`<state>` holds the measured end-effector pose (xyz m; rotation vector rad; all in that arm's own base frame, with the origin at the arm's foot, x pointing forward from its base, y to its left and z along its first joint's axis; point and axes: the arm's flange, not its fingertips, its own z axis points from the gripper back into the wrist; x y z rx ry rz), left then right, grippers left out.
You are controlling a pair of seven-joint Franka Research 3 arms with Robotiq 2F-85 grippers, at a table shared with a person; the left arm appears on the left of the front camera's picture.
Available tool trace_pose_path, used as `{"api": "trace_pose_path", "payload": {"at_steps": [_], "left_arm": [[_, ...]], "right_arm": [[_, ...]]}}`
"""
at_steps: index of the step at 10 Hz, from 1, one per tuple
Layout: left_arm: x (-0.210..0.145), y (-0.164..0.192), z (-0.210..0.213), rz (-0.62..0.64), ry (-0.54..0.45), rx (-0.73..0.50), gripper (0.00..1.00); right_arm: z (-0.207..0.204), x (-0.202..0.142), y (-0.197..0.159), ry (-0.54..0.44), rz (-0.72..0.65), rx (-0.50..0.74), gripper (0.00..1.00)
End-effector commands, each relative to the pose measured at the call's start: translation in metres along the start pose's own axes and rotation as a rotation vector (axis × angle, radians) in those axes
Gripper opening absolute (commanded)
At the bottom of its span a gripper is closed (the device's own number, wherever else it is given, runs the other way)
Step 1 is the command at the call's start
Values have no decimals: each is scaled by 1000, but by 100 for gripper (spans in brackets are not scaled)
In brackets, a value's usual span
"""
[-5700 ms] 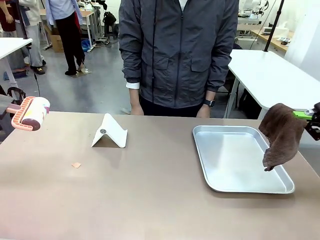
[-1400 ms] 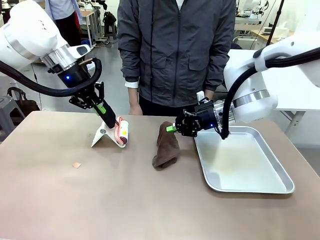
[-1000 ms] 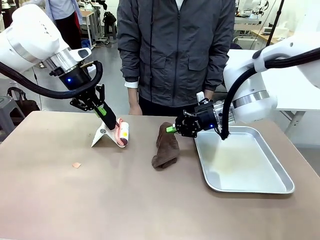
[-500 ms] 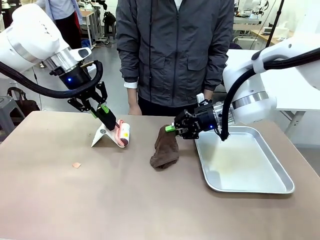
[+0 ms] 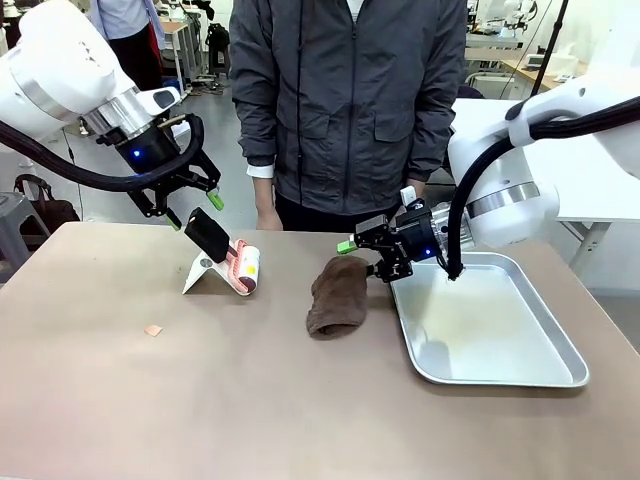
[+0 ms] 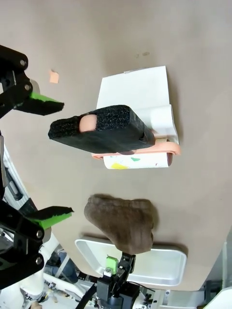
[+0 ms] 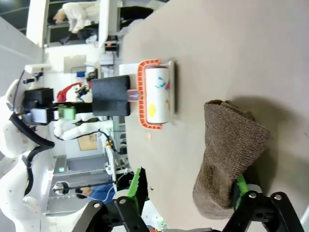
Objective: Clean the surface of the table.
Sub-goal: Return the Lint Roller and towel to their original positions.
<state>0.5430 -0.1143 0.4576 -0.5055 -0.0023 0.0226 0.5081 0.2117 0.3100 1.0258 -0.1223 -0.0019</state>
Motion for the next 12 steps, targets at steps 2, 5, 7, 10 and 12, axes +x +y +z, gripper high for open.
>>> {"api": "trace_pose_path", "payload": {"at_steps": [2, 5, 7, 10, 12], "left_arm": [[-18, 8, 17, 21, -47, 26, 100], [-48, 25, 50, -7, -72, -37, 100], [-78, 50, 79, -25, -88, -170, 100], [-134, 100, 101, -137, -70, -344, 100], [-143, 139, 75, -285, 42, -466, 100]], "right_arm": [[4, 2, 19, 9, 28, -258, 100], [42, -6, 39, -56, 80, -393, 100], [79, -19, 29, -93, 36, -275, 100], [145, -81, 20, -138, 58, -29, 100], [184, -126, 11, -210, 81, 157, 100]]}}
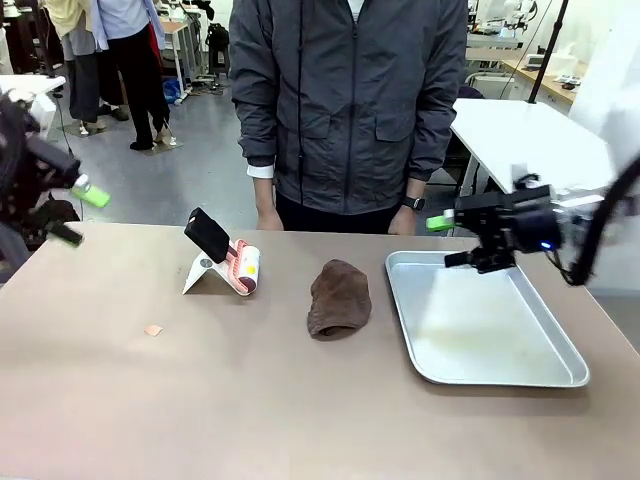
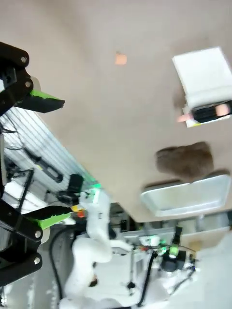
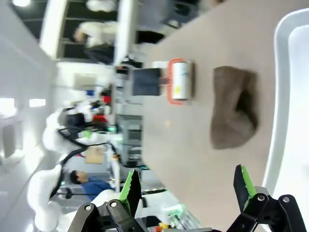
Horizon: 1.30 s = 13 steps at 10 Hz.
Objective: Clean the surface of the table.
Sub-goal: Return the Lint Roller and towel to their original positions.
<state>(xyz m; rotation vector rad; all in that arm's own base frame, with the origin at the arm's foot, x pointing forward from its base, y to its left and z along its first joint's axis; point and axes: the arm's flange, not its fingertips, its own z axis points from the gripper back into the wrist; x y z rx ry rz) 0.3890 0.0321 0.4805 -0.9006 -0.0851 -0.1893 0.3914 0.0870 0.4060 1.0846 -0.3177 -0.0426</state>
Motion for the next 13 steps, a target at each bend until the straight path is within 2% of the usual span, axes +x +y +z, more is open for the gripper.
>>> {"api": "trace_pose_path", "payload": {"at_steps": [1, 2, 3, 4, 5, 6, 13], "left_arm": [[2, 45, -17, -59, 32, -46, 100], [1, 55, -15, -56, 12, -39, 100], [1, 60, -7, -76, -27, -95, 100], [4, 64, -2, -49, -92, -159, 100], [8, 70, 4, 7, -203, -289, 100], [-6, 68, -12, -44, -17, -86, 100], [-6, 68, -12, -44, -17, -86, 100]], "right_arm": [[44, -37, -18, -88, -8, 190, 100], [59, -44, -26, -128, -43, 282, 100], [68, -42, -37, -152, -119, 380, 100], [67, -37, -46, -175, -170, 420, 100], [60, -30, -51, -184, -196, 437, 100], [75, 16, -22, -152, -127, 346, 100], [75, 16, -22, -152, -127, 346, 100]]}}
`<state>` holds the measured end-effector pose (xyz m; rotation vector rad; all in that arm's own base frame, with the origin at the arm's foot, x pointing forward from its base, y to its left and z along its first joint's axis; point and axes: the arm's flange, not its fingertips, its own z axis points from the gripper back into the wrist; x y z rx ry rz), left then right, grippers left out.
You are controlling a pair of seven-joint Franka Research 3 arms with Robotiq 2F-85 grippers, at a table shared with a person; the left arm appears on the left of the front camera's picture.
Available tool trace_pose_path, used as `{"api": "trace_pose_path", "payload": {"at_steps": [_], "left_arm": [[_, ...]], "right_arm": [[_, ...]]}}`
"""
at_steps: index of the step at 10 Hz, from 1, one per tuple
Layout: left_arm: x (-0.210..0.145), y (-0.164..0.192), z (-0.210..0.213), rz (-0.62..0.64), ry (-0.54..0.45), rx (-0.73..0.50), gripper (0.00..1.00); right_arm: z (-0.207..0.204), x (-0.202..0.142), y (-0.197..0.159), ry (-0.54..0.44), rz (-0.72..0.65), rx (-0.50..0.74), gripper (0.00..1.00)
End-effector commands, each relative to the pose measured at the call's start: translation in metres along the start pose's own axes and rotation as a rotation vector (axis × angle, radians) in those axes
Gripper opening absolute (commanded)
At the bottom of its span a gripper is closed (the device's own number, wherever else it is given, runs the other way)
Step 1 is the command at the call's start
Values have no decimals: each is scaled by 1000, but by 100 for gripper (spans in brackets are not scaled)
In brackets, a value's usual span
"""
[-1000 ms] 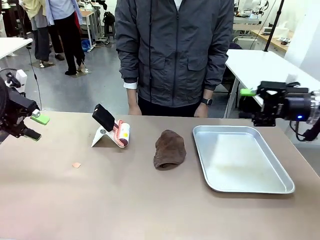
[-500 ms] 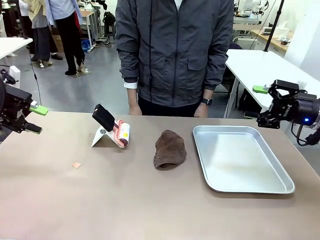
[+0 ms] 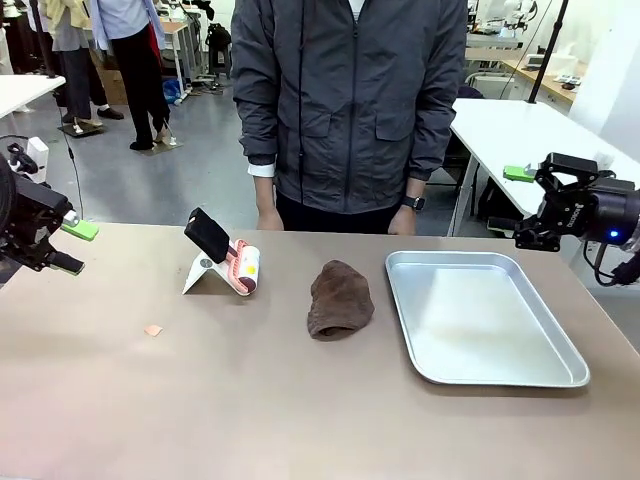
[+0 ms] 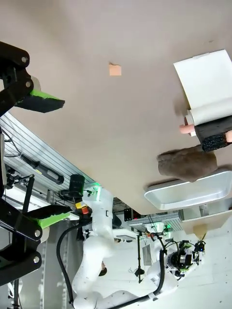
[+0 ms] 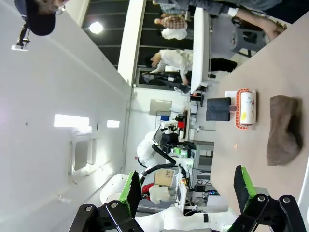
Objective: Clean the surface of the table.
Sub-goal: Return the Lint Roller and towel to their original positions.
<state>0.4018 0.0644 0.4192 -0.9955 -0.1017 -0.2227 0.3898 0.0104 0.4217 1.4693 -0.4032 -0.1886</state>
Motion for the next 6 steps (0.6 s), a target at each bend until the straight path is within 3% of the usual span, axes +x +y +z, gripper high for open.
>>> {"api": "trace_pose_path", "payload": {"at_steps": [1, 6], "left_arm": [[-5, -2, 1, -10, -6, 10, 100], [-5, -2, 1, -10, -6, 10, 100]], "right_arm": [[2, -1, 1, 0, 3, -21, 100], [2, -1, 1, 0, 3, -21, 100]]}}
